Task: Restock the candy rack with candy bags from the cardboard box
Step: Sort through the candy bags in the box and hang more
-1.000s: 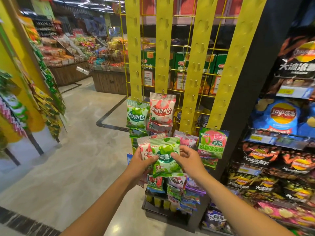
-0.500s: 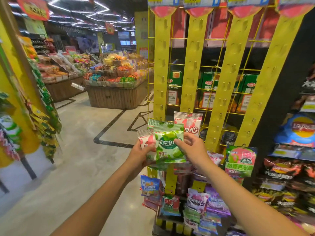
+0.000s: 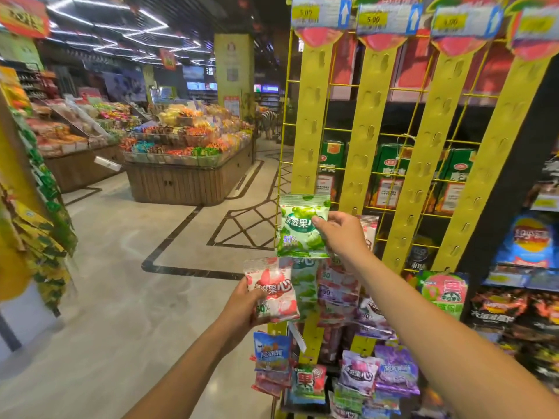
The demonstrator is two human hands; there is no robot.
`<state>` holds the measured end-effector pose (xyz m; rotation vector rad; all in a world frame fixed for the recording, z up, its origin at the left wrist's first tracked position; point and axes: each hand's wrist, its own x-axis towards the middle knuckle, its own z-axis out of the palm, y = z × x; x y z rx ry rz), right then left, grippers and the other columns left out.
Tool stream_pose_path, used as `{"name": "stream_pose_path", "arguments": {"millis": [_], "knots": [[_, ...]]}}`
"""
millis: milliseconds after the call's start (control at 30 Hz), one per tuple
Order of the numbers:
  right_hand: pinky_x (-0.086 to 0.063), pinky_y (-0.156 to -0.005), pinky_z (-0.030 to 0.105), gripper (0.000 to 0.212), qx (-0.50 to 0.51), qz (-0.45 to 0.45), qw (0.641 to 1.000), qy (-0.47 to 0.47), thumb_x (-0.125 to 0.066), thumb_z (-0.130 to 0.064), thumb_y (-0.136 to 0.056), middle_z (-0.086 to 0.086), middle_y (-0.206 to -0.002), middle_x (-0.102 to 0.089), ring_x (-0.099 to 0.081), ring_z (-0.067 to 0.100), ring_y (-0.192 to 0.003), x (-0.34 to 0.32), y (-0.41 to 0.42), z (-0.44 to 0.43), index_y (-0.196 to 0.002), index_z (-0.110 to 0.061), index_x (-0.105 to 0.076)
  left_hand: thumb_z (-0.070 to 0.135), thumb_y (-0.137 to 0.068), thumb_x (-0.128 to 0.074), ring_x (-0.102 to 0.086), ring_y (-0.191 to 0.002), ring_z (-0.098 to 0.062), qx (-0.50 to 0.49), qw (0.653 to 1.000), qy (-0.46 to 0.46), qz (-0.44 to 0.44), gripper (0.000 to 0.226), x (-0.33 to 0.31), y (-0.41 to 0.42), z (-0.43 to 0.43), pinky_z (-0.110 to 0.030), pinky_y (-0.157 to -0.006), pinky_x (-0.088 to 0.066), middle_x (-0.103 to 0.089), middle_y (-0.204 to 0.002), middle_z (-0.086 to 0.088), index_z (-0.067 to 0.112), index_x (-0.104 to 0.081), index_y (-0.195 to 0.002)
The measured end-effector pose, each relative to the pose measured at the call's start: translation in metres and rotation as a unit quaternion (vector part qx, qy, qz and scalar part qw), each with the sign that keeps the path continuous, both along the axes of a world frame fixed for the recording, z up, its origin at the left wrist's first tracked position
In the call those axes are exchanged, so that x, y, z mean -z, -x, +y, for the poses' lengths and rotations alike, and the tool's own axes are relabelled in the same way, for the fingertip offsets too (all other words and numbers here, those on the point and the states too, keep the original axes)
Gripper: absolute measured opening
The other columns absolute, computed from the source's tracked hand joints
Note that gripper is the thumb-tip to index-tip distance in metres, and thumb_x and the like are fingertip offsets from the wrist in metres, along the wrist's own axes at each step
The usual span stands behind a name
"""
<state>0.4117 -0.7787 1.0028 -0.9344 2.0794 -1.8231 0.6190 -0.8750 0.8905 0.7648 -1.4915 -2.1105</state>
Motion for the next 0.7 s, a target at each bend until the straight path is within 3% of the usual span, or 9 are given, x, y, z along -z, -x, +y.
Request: {"name": "stream_pose_path", "arguments": {"millis": [67, 133, 200, 333, 400, 467, 533, 700], "knots": [[-0.039, -0.058, 0.033, 0.032, 0.025, -0.005, 1.0, -0.006, -0.076, -0.039, -0.089, -0.011, -0.056, -0.059, -0.048, 0.01, -0.053, 0.005, -0.003, 0.0, -0.109, -0.014, -0.073, 0.0, -0.099, -0.053, -0.073, -0.109, -0.044, 0.005, 1.0, -0.004, -0.005, 0.044, 0.004, -0.004, -0.001, -0.052, -0.081, -0.063, -0.074, -0.125, -0.016, 0.018, -0.052, -0.14], [-0.041, -0.062, 0.032, 0.041, 0.044, -0.002, 0.999, -0.013, -0.077, -0.042, -0.087, 0.004, -0.067, -0.069, -0.054, 0.014, -0.061, 0.012, -0.007, -0.001, -0.112, -0.01, -0.072, -0.002, -0.099, -0.052, -0.073, -0.108, -0.043, 0.009, 1.0, -0.001, -0.013, 0.044, 0.01, -0.008, -0.002, -0.058, -0.09, -0.06, -0.074, -0.124, -0.016, 0.018, -0.053, -0.138], [-0.044, -0.064, 0.034, 0.041, 0.045, 0.004, 0.999, -0.028, -0.078, -0.042, -0.087, 0.012, -0.078, -0.074, -0.06, 0.016, -0.066, 0.016, -0.01, -0.001, -0.109, -0.009, -0.072, -0.003, -0.098, -0.051, -0.074, -0.107, -0.041, 0.011, 1.0, -0.001, -0.019, 0.044, 0.014, -0.012, -0.002, -0.054, -0.087, -0.062, -0.075, -0.122, -0.016, 0.016, -0.053, -0.137], [-0.058, -0.069, 0.039, 0.03, 0.065, 0.029, 0.996, -0.059, -0.076, -0.043, -0.088, -0.001, -0.079, -0.077, -0.071, 0.017, -0.074, 0.021, -0.016, -0.001, -0.103, -0.017, -0.075, -0.004, -0.098, -0.051, -0.076, -0.1, -0.036, 0.018, 1.0, -0.002, -0.018, 0.039, 0.019, -0.018, 0.0, -0.044, -0.077, -0.064, -0.076, -0.118, -0.017, 0.016, -0.056, -0.131], [-0.062, -0.076, 0.046, 0.021, 0.064, 0.043, 0.995, -0.061, -0.075, -0.042, -0.089, -0.003, -0.081, -0.077, -0.074, 0.019, -0.08, 0.023, -0.021, 0.0, -0.092, -0.021, -0.074, -0.005, -0.098, -0.05, -0.077, -0.099, -0.035, 0.02, 1.0, 0.006, -0.023, 0.039, 0.02, -0.02, 0.001, -0.046, -0.081, -0.064, -0.077, -0.115, -0.016, 0.017, -0.056, -0.13], [-0.061, -0.078, 0.042, 0.02, 0.06, 0.054, 0.995, -0.06, -0.074, -0.04, -0.092, -0.004, -0.084, -0.075, -0.073, 0.018, -0.085, 0.023, -0.026, 0.002, -0.087, -0.021, -0.068, -0.005, -0.097, -0.049, -0.076, -0.101, -0.036, 0.024, 0.999, 0.015, -0.031, 0.041, 0.022, -0.022, 0.002, -0.051, -0.088, -0.062, -0.077, -0.115, -0.015, 0.018, -0.055, -0.131], [-0.056, -0.079, 0.036, 0.02, 0.058, 0.055, 0.995, -0.061, -0.073, -0.036, -0.094, -0.007, -0.084, -0.07, -0.07, 0.017, -0.087, 0.022, -0.031, 0.006, -0.088, -0.022, -0.06, -0.004, -0.098, -0.049, -0.075, -0.104, -0.037, 0.026, 0.999, 0.023, -0.038, 0.041, 0.024, -0.023, 0.003, -0.055, -0.093, -0.06, -0.077, -0.116, -0.015, 0.018, -0.055, -0.132], [-0.058, -0.092, 0.045, 0.03, 0.031, 0.061, 0.995, -0.075, -0.073, -0.035, -0.094, 0.002, -0.098, -0.074, -0.07, 0.02, -0.099, 0.029, -0.035, 0.015, -0.108, -0.008, -0.072, -0.001, -0.099, -0.052, -0.075, -0.106, -0.039, 0.026, 0.998, 0.025, -0.049, 0.038, 0.027, -0.024, 0.008, -0.063, -0.1, -0.054, -0.077, -0.116, -0.015, 0.018, -0.054, -0.132]]}}
